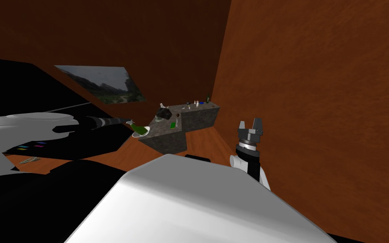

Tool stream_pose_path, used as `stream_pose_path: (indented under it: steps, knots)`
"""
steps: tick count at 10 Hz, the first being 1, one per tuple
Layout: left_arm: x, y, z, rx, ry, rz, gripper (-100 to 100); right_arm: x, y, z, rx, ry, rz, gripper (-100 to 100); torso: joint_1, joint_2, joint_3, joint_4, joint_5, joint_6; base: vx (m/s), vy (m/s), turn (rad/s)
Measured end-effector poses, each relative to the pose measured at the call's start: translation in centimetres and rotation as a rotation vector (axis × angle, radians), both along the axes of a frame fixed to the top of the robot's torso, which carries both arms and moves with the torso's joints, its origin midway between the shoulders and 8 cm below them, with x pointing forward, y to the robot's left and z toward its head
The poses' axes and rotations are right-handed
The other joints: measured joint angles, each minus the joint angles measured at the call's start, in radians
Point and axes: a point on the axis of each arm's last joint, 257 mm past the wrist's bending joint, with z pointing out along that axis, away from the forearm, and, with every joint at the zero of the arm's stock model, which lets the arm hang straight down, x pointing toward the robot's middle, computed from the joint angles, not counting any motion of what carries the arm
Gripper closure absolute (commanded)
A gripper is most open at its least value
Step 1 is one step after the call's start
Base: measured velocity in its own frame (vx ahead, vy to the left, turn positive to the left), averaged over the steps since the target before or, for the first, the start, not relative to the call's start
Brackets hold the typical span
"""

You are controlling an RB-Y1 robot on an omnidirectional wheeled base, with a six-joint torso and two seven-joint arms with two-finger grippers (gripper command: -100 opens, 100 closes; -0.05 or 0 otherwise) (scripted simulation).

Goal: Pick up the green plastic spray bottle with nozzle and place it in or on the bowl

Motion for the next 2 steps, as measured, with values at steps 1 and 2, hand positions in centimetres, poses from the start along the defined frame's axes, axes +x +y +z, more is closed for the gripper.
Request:
stream_pose_path:
  steps: [1, 2]
  knots:
    - [0.00, 0.00, 0.00, 0.000, 0.000, 0.000, 0, 0.00, 0.00, 0.00, 0.000, 0.000, 0.000, 0, 0.000, 0.000, 0.000, 0.000, 0.000, 0.000, 0.000, 0.000, 0.000]
    - [0.00, 0.00, 0.00, 0.000, 0.000, 0.000, 0, 0.00, 0.00, 0.00, 0.000, 0.000, 0.000, 0, 0.000, 0.000, 0.000, 0.000, 0.000, 0.000, 0.000, 0.000, 0.000]
